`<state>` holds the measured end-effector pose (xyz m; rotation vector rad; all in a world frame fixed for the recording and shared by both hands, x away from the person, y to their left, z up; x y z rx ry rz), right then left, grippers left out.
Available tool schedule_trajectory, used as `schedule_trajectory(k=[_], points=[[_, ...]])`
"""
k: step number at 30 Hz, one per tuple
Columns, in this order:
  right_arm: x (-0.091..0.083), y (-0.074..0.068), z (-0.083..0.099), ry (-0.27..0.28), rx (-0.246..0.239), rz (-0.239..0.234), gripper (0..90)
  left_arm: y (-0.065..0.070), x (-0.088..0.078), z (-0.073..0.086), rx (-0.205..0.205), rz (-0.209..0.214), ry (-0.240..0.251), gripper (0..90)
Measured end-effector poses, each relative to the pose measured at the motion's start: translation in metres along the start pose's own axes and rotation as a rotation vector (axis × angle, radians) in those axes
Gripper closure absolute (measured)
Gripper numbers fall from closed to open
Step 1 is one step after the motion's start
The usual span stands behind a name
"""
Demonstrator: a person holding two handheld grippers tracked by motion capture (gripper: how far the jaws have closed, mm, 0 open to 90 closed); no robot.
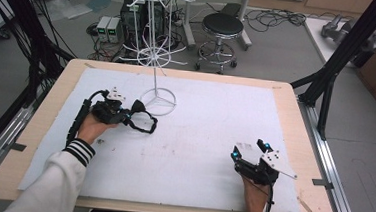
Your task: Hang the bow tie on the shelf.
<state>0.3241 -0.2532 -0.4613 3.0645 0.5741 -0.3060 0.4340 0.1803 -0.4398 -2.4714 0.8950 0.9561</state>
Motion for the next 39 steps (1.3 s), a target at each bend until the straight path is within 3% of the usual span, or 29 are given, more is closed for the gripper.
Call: schedule_trajectory(k=[14,22,24,30,39], points=[[0.0,0.0,0.0,0.002,0.001,0.002,10.5,0.004,-0.043,-0.007,0.044,0.027,0.153,81.5],[0.0,0.0,0.0,0.002,0.001,0.002,10.4,0.008,-0.072,-0.009,0.011,0.043,0.275,81.9],[0.0,0.0,0.0,0.0,0.0,0.003,10.5,0.007,-0.075,-0.009,0.007,0.045,0.285,82.0],[0.0,0.0,0.0,-0.001,0.001,0.001,10.4,0.004,-0.091,-0.012,-0.041,0.044,0.371,82.0],[0.0,-0.001,0.0,-0.004,0.001,0.001,10.4,0.003,-0.114,-0.023,-0.037,0.035,0.417,82.0]])
Point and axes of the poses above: each handheld gripper's, and its own axes: x roughly forward along the jaws, z roughly out of its underside, y roughly to its right, the point moved 6 cm from there along x, roughly forward along the jaws, and after that the axes turned 1 degree about -y, right-handed, at the moved point
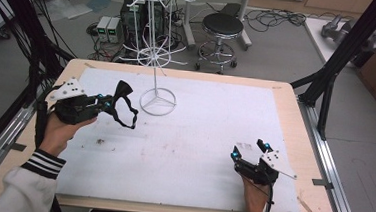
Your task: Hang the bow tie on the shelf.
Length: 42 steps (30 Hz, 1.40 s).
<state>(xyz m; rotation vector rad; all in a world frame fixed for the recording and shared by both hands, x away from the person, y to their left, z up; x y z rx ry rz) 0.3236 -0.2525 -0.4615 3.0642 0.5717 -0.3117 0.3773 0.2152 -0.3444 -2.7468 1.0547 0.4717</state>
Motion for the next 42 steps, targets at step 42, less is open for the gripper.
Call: schedule_trajectory(k=[42], points=[[0.0,0.001,0.0,0.001,0.003,-0.004,10.5,-0.004,0.021,-0.091,0.057,-0.02,0.115,82.0]])
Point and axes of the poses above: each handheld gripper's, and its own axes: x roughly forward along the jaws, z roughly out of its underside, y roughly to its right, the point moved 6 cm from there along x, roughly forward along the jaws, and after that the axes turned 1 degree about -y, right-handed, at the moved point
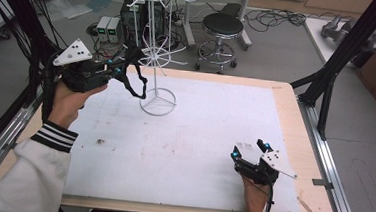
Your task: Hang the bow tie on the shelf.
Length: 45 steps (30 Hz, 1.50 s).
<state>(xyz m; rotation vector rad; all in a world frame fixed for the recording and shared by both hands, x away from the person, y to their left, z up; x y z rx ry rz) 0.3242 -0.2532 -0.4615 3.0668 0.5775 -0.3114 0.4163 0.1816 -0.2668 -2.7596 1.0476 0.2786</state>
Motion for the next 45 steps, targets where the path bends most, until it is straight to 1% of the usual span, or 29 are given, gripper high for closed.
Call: schedule_trajectory(k=[5,8,11,15,18,20,23,26,28,30,31,36,42,45], points=[[0.0,0.0,0.0,-0.001,0.002,0.0,10.5,-0.007,0.012,0.003,0.0,-0.01,-0.021,82.0],[0.0,0.0,0.0,-0.001,0.004,0.001,10.4,-0.011,0.018,0.005,-0.009,-0.009,-0.028,82.0],[0.0,0.0,0.0,-0.002,0.01,0.0,10.5,-0.014,0.025,0.006,-0.005,-0.011,-0.038,81.9],[0.0,0.0,0.0,0.002,0.005,-0.002,10.5,-0.019,0.033,0.009,-0.007,-0.027,-0.045,82.0],[0.0,0.0,0.0,0.002,0.005,0.001,10.5,-0.021,0.038,0.014,0.011,-0.035,-0.074,81.9],[-0.001,0.001,0.0,0.002,0.007,0.0,10.4,-0.022,0.041,0.016,0.011,-0.033,-0.08,81.9],[0.0,0.001,0.0,0.002,0.008,0.001,10.5,-0.024,0.043,0.018,0.006,-0.032,-0.082,81.9],[-0.001,0.0,0.0,0.002,0.01,0.0,10.5,-0.024,0.045,0.021,0.014,-0.033,-0.1,81.9],[0.0,0.001,0.0,0.002,0.008,0.001,10.4,-0.024,0.045,0.022,0.011,-0.037,-0.1,81.9],[0.0,0.001,0.0,0.002,0.007,0.001,10.5,-0.024,0.046,0.026,0.004,-0.035,-0.098,81.9],[-0.001,0.001,0.0,0.001,0.007,0.0,10.4,-0.024,0.046,0.03,0.002,-0.039,-0.107,81.9],[0.0,0.001,0.0,0.002,0.005,0.0,10.5,-0.025,0.046,0.037,-0.005,-0.038,-0.123,81.8],[0.0,0.001,0.0,0.002,0.004,0.001,10.5,-0.026,0.046,0.039,-0.009,-0.041,-0.13,81.4],[0.0,0.001,0.0,0.002,0.005,0.001,10.5,-0.027,0.045,0.041,-0.013,-0.059,-0.164,80.0]])
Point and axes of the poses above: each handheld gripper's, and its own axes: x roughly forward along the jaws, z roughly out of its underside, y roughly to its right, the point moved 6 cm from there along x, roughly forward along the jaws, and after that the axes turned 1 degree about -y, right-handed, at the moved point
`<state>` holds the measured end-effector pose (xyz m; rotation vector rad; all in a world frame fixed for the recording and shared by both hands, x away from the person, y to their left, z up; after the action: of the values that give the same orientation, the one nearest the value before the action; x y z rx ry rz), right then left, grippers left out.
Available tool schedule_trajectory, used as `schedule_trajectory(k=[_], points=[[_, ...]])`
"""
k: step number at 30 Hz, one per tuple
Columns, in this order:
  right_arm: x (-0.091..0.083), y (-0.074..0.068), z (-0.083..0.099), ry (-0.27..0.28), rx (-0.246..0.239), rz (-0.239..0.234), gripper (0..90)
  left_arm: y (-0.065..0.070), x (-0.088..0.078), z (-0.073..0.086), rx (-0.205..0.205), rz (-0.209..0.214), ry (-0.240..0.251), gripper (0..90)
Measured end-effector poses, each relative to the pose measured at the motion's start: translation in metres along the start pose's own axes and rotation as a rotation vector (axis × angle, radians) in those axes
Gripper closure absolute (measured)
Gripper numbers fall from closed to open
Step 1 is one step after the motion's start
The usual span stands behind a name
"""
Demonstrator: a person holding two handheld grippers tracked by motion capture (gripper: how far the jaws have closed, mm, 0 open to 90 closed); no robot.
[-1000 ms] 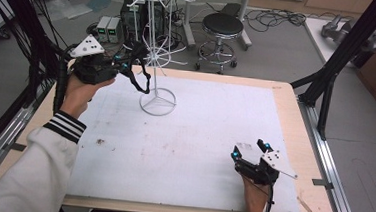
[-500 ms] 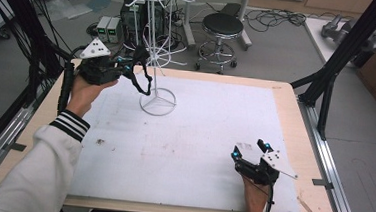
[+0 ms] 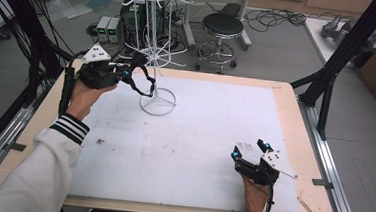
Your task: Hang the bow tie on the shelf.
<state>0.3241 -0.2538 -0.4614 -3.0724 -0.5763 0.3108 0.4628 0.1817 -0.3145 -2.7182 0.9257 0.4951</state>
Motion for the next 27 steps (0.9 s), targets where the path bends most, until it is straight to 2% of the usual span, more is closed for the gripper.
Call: schedule_trajectory(k=[3,11,17,18,20,23,27], points=[[0.0,0.0,0.0,0.0,-0.001,0.0,10.5,0.001,0.0,0.002,0.005,0.001,-0.018,77.0],[0.0,0.0,0.0,0.0,-0.001,0.001,10.4,0.002,0.001,0.011,0.014,-0.008,-0.046,59.5],[0.0,0.0,0.0,0.0,-0.002,0.001,10.5,0.0,-0.001,0.03,-0.015,-0.036,-0.073,23.5],[0.0,0.0,0.0,0.0,-0.002,0.001,10.5,0.0,-0.004,0.033,-0.019,-0.031,-0.067,23.5],[0.0,0.0,0.0,0.001,0.0,0.0,10.4,0.001,-0.01,0.04,-0.033,-0.007,-0.038,17.4],[0.0,0.0,0.0,-0.002,-0.003,0.0,10.5,0.005,-0.023,0.054,-0.038,0.02,0.028,17.1],[0.002,-0.002,0.0,-0.016,-0.016,0.001,10.5,0.011,-0.049,0.088,-0.065,0.05,0.134,17.1]])
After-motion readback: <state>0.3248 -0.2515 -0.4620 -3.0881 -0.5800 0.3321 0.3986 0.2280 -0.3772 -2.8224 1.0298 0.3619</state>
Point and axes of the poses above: each handheld gripper's, and its own axes: x roughly forward along the jaws, z roughly out of its underside, y roughly to its right, the point moved 6 cm from there along x, roughly forward along the jaws, and after that the axes turned 1 degree about -y, right-handed, at the moved point
